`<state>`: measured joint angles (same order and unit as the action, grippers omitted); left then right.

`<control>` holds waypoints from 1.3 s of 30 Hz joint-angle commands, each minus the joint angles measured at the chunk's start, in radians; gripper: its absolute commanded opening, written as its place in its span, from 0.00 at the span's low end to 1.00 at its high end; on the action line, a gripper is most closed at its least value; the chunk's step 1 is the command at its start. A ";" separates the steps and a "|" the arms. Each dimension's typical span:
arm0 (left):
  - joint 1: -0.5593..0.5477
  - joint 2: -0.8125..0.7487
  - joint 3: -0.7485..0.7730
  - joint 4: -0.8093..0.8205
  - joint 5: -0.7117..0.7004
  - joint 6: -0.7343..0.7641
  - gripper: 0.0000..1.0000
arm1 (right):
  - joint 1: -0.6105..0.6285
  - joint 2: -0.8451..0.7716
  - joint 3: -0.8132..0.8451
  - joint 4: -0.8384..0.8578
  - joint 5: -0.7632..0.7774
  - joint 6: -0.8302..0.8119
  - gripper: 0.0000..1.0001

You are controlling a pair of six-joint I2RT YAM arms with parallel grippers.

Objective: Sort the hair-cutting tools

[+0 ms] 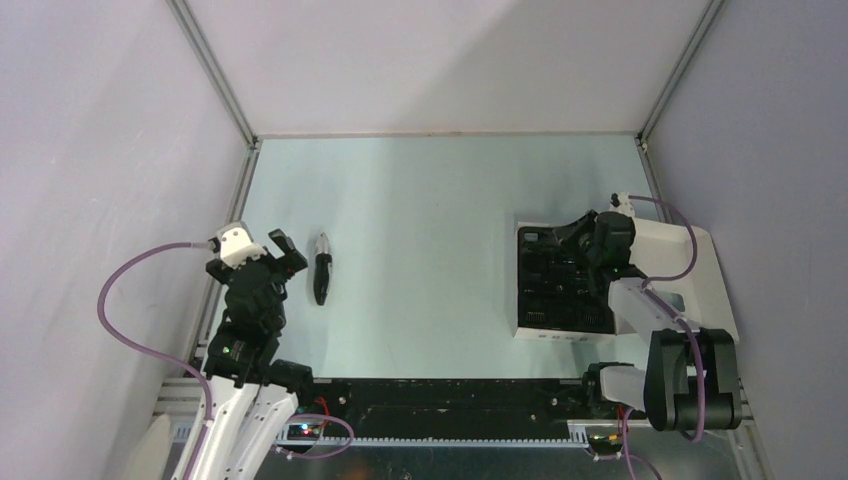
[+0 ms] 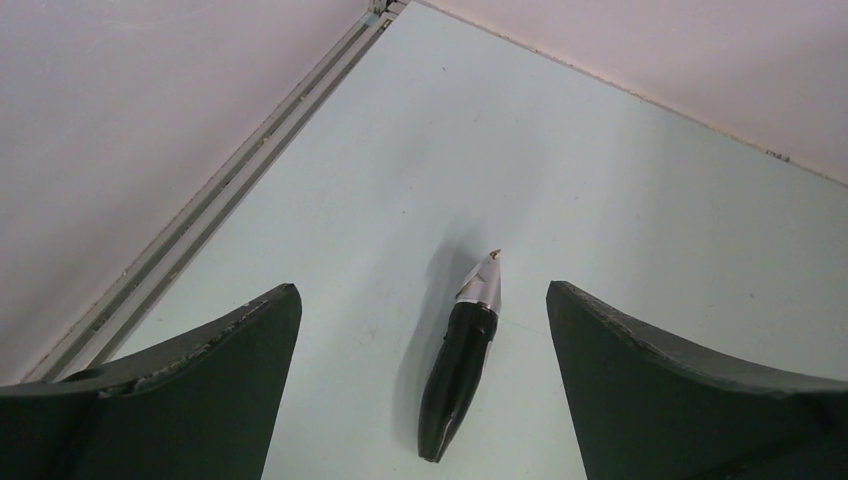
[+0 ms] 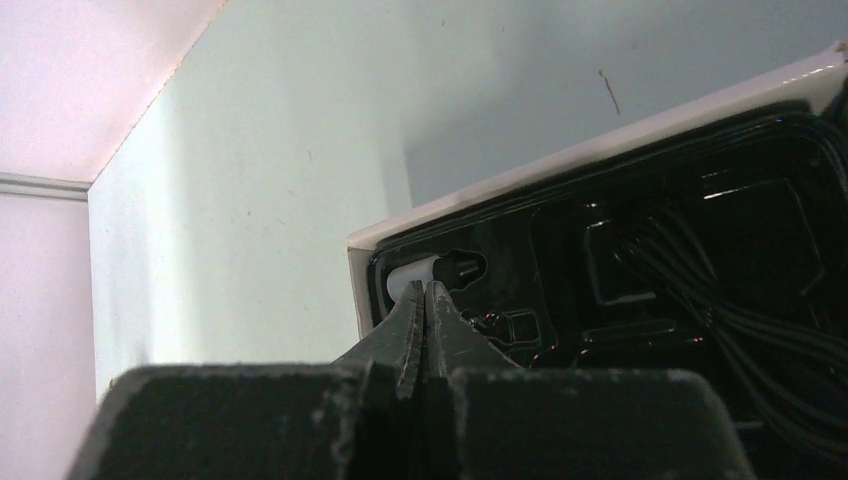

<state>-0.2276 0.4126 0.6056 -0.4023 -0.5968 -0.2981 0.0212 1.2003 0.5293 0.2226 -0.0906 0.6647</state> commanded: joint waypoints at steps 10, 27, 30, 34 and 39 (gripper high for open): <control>0.009 0.011 0.005 0.046 0.002 0.028 1.00 | 0.029 0.091 -0.042 0.185 0.017 0.029 0.00; 0.010 0.005 0.005 0.047 0.015 0.030 1.00 | 0.059 0.049 -0.069 0.124 0.081 -0.013 0.17; 0.009 0.002 0.004 0.048 0.016 0.030 1.00 | 0.060 0.032 -0.068 0.103 0.090 -0.030 0.23; 0.009 0.000 0.003 0.049 0.019 0.029 1.00 | 0.065 0.009 -0.069 0.077 0.123 -0.050 0.27; 0.009 -0.001 0.003 0.047 0.023 0.028 1.00 | 0.074 -0.013 -0.069 0.039 0.155 -0.073 0.30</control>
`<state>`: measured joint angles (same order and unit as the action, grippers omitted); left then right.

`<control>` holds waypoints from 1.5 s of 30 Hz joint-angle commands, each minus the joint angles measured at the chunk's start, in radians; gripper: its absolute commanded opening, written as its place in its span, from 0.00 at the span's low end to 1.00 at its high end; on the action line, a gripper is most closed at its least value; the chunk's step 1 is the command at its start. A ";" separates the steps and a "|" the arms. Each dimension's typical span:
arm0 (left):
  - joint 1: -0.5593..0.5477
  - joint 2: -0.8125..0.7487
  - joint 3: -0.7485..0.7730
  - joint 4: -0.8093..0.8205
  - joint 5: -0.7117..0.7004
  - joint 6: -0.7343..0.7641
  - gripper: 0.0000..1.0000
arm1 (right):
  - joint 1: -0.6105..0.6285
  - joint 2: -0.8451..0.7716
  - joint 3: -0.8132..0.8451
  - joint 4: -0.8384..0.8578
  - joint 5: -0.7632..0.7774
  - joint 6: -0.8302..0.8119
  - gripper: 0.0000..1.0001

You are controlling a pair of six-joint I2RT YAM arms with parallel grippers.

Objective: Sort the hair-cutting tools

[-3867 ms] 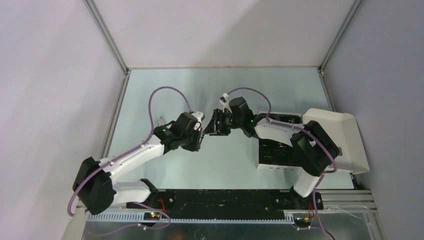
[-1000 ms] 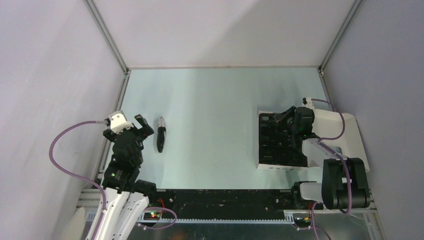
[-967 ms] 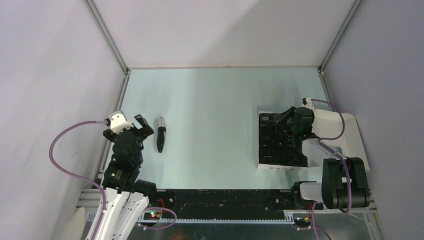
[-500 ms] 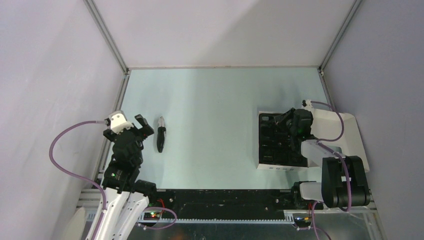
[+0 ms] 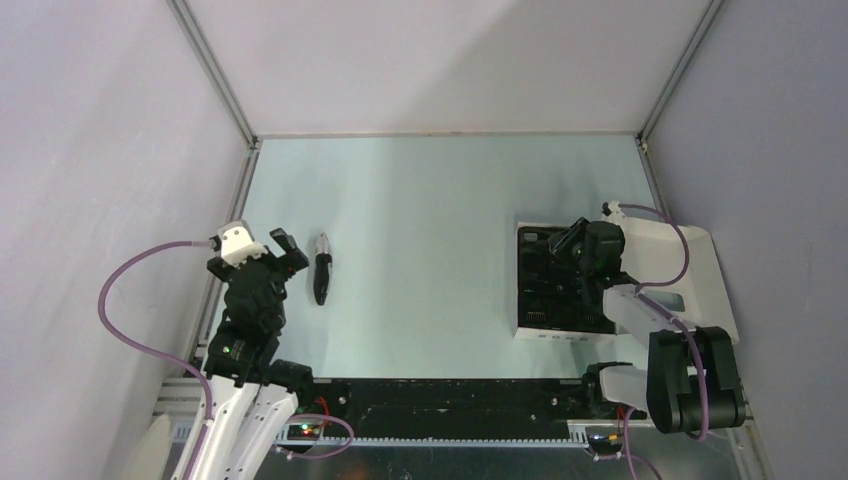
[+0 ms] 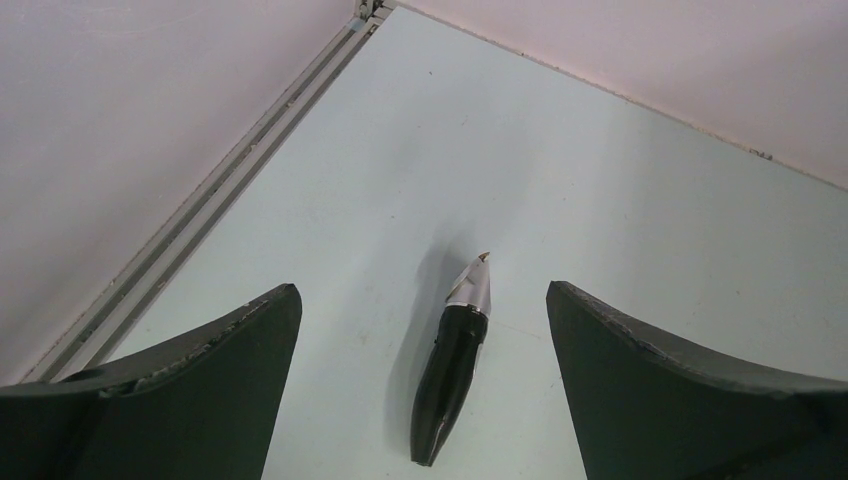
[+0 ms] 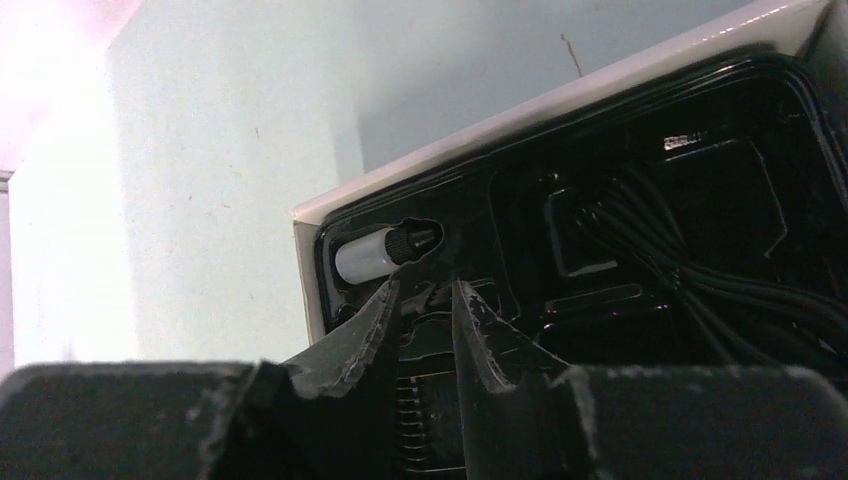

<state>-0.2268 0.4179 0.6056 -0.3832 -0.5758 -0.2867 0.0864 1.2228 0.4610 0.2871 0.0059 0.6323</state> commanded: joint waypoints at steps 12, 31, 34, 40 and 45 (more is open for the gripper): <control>0.009 -0.011 0.001 0.031 0.009 0.017 1.00 | 0.015 -0.113 0.055 -0.199 0.114 -0.173 0.35; 0.009 -0.009 0.002 0.031 0.016 0.015 1.00 | 0.086 0.112 0.392 -0.552 0.094 -0.364 0.17; 0.009 -0.008 0.001 0.030 0.016 0.016 1.00 | 0.097 0.152 0.431 -0.564 0.093 -0.365 0.13; 0.008 -0.007 0.000 0.032 0.017 0.017 1.00 | 0.101 0.217 0.455 -0.578 0.104 -0.355 0.07; 0.009 -0.005 0.000 0.033 0.019 0.018 1.00 | 0.101 0.249 0.461 -0.615 0.095 -0.349 0.06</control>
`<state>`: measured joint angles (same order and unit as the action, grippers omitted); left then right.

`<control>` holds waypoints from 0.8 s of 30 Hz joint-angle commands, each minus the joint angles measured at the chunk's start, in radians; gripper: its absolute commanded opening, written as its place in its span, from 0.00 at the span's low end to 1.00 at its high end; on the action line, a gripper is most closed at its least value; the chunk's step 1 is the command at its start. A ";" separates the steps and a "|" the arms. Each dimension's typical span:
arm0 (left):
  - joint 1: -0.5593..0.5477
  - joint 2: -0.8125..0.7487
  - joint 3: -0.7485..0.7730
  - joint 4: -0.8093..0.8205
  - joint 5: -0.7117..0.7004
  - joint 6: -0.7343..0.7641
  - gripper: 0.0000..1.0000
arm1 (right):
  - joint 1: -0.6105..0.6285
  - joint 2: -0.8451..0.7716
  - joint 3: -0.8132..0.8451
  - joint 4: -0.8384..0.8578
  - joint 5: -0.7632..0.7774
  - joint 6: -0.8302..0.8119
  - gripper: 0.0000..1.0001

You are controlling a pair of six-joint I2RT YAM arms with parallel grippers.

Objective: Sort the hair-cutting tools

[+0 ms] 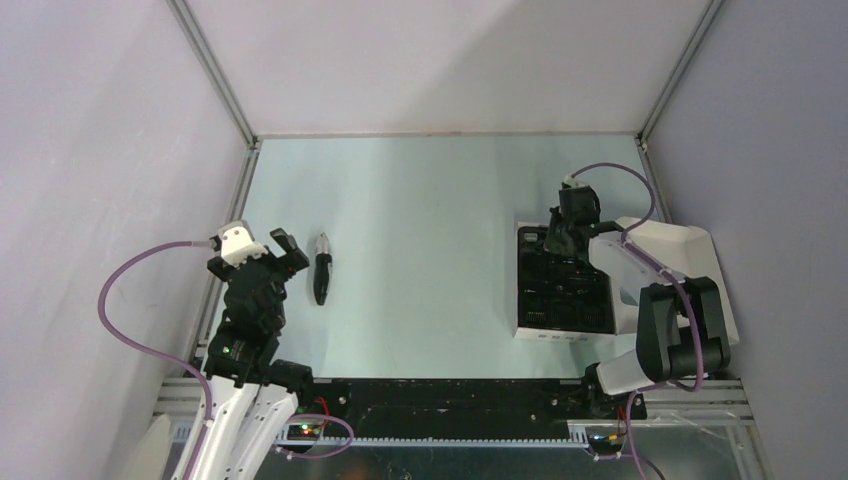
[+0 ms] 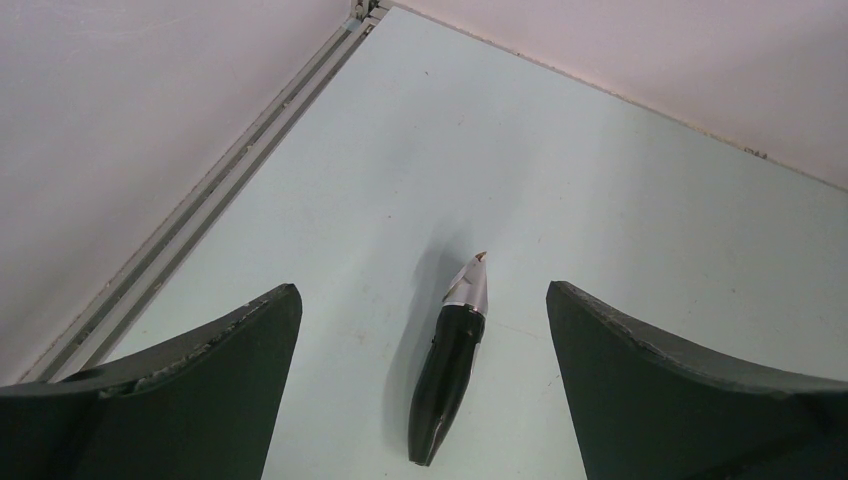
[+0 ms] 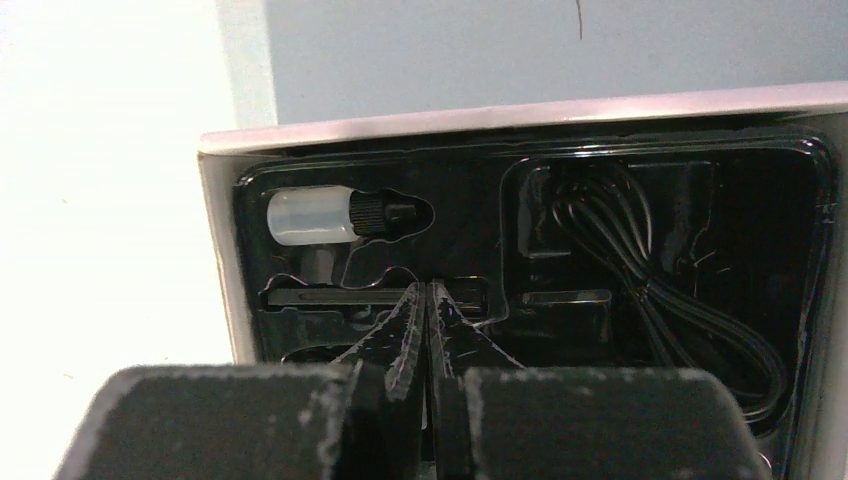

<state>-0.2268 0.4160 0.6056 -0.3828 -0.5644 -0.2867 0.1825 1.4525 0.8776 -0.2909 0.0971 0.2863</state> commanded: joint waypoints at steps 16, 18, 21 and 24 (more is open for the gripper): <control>0.006 -0.004 0.000 0.034 0.010 0.018 1.00 | 0.001 0.035 0.081 -0.096 -0.044 -0.001 0.09; 0.006 -0.006 0.000 0.034 0.012 0.017 1.00 | 0.002 0.021 0.110 -0.114 -0.046 -0.006 0.10; 0.007 -0.004 0.000 0.034 0.012 0.015 1.00 | 0.004 -0.003 0.145 -0.131 -0.048 -0.013 0.13; 0.006 -0.004 -0.002 0.033 0.015 0.014 1.00 | 0.008 -0.012 0.164 -0.141 -0.062 -0.016 0.13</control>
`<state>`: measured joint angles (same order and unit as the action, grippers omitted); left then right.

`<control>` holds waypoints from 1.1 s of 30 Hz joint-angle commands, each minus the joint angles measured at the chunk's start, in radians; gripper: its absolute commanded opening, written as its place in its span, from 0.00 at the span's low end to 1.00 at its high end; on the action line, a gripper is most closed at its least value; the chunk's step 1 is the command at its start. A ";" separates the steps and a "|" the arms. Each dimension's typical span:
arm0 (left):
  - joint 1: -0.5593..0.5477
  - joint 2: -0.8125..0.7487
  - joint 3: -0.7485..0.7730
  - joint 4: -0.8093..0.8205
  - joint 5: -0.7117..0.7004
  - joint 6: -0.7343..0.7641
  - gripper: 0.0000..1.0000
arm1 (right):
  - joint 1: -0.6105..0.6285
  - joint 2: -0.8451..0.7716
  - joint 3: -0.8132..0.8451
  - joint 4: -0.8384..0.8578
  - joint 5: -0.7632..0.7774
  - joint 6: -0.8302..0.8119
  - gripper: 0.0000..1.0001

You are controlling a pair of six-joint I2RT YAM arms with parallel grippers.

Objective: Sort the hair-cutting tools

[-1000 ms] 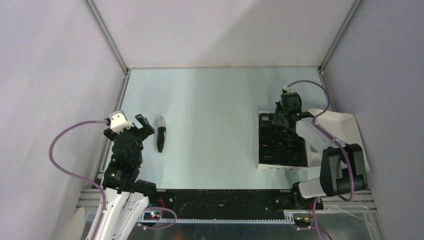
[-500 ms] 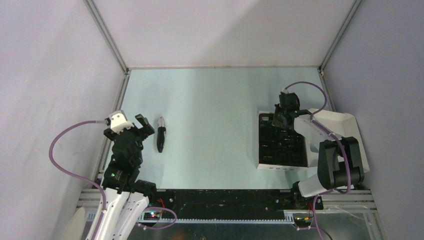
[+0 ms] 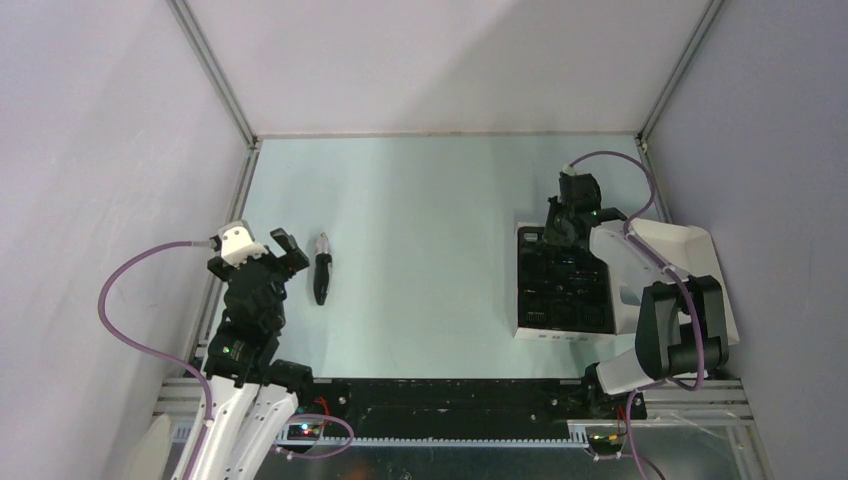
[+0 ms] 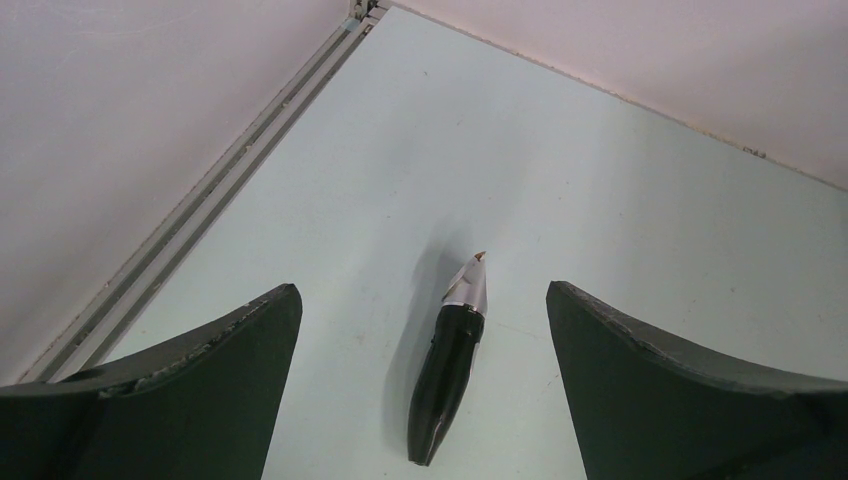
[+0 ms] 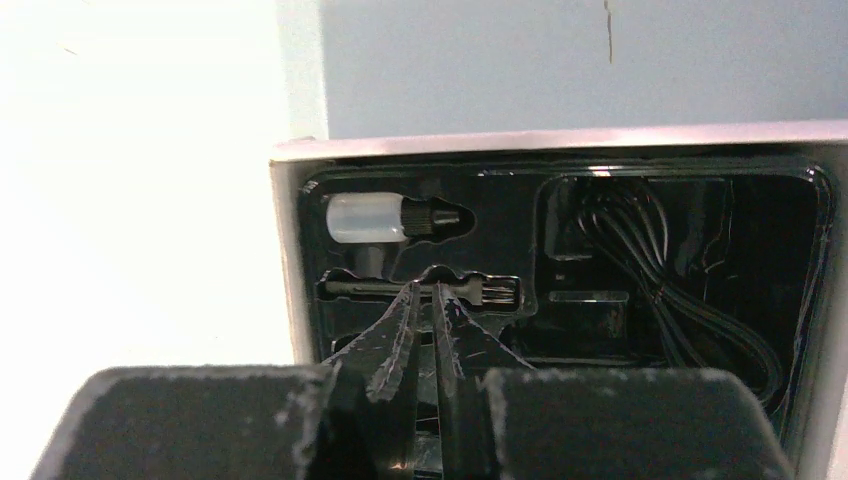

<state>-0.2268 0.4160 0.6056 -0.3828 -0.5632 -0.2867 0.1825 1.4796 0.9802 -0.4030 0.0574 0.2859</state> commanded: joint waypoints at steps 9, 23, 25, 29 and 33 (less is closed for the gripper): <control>0.007 -0.003 0.000 0.032 0.017 0.014 1.00 | 0.015 0.025 0.080 -0.044 -0.045 -0.016 0.15; 0.006 0.003 0.000 0.033 0.016 0.016 1.00 | 0.032 0.130 0.086 -0.031 -0.072 -0.021 0.14; 0.007 0.003 0.000 0.032 0.016 0.017 1.00 | 0.034 0.141 0.086 -0.032 -0.066 -0.021 0.13; 0.007 0.004 -0.001 0.035 0.017 0.018 1.00 | 0.036 0.144 0.086 -0.041 -0.060 -0.024 0.13; 0.006 0.008 -0.001 0.035 0.020 0.018 1.00 | 0.035 0.090 0.087 -0.045 -0.065 -0.025 0.14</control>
<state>-0.2268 0.4171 0.6056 -0.3824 -0.5461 -0.2863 0.2127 1.6024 1.0458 -0.4454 -0.0128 0.2752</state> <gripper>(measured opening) 0.996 0.136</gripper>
